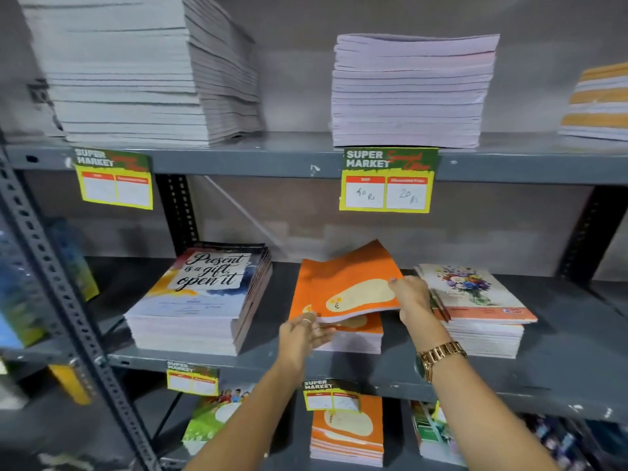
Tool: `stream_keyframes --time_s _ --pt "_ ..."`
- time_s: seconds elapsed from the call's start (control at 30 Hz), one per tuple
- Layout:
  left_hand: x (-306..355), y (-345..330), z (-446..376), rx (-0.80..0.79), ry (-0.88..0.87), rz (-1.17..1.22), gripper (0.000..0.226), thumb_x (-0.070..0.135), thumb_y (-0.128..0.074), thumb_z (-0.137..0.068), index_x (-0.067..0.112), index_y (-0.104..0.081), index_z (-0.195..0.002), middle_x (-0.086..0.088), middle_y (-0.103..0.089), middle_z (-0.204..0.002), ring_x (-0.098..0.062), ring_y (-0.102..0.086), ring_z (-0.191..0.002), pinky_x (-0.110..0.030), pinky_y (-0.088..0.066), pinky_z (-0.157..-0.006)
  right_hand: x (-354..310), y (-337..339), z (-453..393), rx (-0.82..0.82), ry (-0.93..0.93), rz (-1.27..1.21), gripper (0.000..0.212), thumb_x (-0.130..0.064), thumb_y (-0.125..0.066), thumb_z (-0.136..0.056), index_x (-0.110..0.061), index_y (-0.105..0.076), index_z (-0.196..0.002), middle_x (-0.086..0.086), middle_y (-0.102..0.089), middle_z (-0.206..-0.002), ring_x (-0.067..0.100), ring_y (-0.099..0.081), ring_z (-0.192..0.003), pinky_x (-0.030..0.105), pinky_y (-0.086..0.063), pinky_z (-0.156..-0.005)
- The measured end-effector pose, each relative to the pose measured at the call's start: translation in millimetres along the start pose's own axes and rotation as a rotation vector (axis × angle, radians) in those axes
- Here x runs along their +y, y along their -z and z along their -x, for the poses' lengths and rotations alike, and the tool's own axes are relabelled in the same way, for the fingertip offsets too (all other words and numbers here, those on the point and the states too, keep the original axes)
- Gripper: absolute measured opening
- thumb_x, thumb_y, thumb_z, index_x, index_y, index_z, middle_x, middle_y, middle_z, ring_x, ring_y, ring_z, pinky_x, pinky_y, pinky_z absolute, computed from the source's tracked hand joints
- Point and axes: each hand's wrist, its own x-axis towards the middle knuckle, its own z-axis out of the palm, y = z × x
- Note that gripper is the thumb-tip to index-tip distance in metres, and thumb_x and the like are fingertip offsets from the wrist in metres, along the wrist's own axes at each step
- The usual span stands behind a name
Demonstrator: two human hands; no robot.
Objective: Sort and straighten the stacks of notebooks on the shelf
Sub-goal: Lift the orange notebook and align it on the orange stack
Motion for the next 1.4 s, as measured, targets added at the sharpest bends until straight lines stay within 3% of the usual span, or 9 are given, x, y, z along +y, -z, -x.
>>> stream_keyframes --time_s 0.17,0.23,0.33,0.57,0.73,0.9,1.07,1.2,1.4 --pt "9.2 15.8 -15.4 0.095 -0.054 -0.136 0.016 0.008 -0.048 -0.094 0.004 -0.057 -0.082 -0.016 -0.065 -0.067 -0.013 -0.067 -0.046 -0.021 -0.058 -0.049 20.3 -18.4 1.5 -0.087 -0.072 0.096 0.027 -0.017 -0.065 -0.084 0.001 -0.058 -0.102 0.016 -0.06 -0.098 0.036 -0.059 -0.094 0.047 -0.054 -0.084" --pt "10.4 19.0 -21.9 0.151 -0.066 -0.226 0.013 0.008 -0.051 -0.093 0.005 -0.057 -0.082 -0.015 -0.065 -0.066 -0.011 -0.066 -0.044 -0.019 -0.056 -0.046 25.9 -20.4 3.7 -0.101 -0.048 0.192 0.027 -0.02 -0.066 -0.083 0.001 -0.058 -0.099 0.016 -0.064 -0.099 0.032 -0.064 -0.079 0.038 -0.057 -0.063" --pt "10.1 22.7 -30.6 0.227 -0.078 -0.316 0.009 0.006 -0.053 -0.091 0.003 -0.058 -0.085 -0.012 -0.063 -0.062 -0.013 -0.063 -0.043 -0.017 -0.054 -0.041 34.4 -20.6 6.0 -0.132 0.02 0.393 0.022 -0.022 -0.066 -0.083 -0.002 -0.059 -0.09 0.012 -0.066 -0.091 0.017 -0.055 -0.048 0.022 -0.036 -0.041" --pt "3.8 27.3 -38.7 0.341 -0.125 -0.547 0.021 -0.001 -0.05 -0.09 0.005 -0.064 -0.074 -0.01 -0.061 -0.06 -0.019 -0.055 -0.043 -0.026 -0.05 -0.044 42.3 -26.9 7.4 -0.106 0.21 0.585 0.021 -0.026 -0.068 -0.082 -0.007 -0.059 -0.08 0.011 -0.068 -0.088 0.021 -0.057 -0.071 0.027 -0.041 -0.056" --pt "7.4 24.8 -33.3 0.359 -0.286 -1.053 0.019 0.005 -0.049 -0.09 0.007 -0.067 -0.097 -0.014 -0.069 -0.096 -0.023 -0.06 -0.073 -0.029 -0.049 -0.064 42.7 -28.8 17.3 0.002 0.288 0.832 0.033 -0.036 -0.065 -0.084 -0.01 -0.06 -0.105 0.01 -0.061 -0.112 0.026 -0.059 -0.1 0.034 -0.051 -0.072" --pt "3.4 25.5 -34.1 0.059 -0.598 -1.477 0.038 0.022 -0.04 -0.096 0.012 -0.042 -0.132 -0.011 -0.051 -0.133 -0.024 -0.05 -0.118 -0.035 -0.047 -0.093 59.3 -25.3 18.7 -0.022 0.695 0.808 0.036 -0.025 -0.052 -0.092 -0.011 -0.051 -0.125 0.007 -0.05 -0.132 0.024 -0.049 -0.116 0.034 -0.05 -0.087" --pt "-1.1 37.0 -48.7 -0.323 -0.544 -1.732 0.05 0.027 -0.029 -0.099 0.015 -0.014 -0.145 -0.004 -0.015 -0.157 -0.019 -0.01 -0.145 -0.034 -0.01 -0.119 81.7 -20.4 13.9 -0.297 0.829 0.923 0.052 -0.038 -0.034 -0.098 -0.014 -0.028 -0.143 0.004 -0.026 -0.154 0.022 -0.024 -0.141 0.035 -0.022 -0.115" --pt "-5.0 43.0 -53.0 -0.339 -0.506 -1.722 0.05 0.03 -0.026 -0.1 0.016 -0.01 -0.146 0.0 -0.009 -0.158 -0.014 -0.003 -0.145 -0.031 -0.01 -0.118 97.4 -17.0 6.4 -0.371 0.873 1.037 0.058 -0.046 -0.025 -0.098 -0.018 -0.012 -0.147 0.0 -0.012 -0.158 0.016 -0.006 -0.145 0.026 -0.001 -0.112" --pt "-10.4 41.8 -56.7 -0.289 -0.546 -1.752 0.049 0.023 -0.029 -0.1 0.017 -0.011 -0.145 -0.001 -0.012 -0.158 -0.015 -0.005 -0.145 -0.029 -0.009 -0.118 101.6 -16.3 0.2 -0.352 0.919 1.081 0.055 -0.043 -0.024 -0.099 -0.021 -0.012 -0.147 -0.003 -0.014 -0.157 0.013 -0.007 -0.145 0.023 0.002 -0.108"
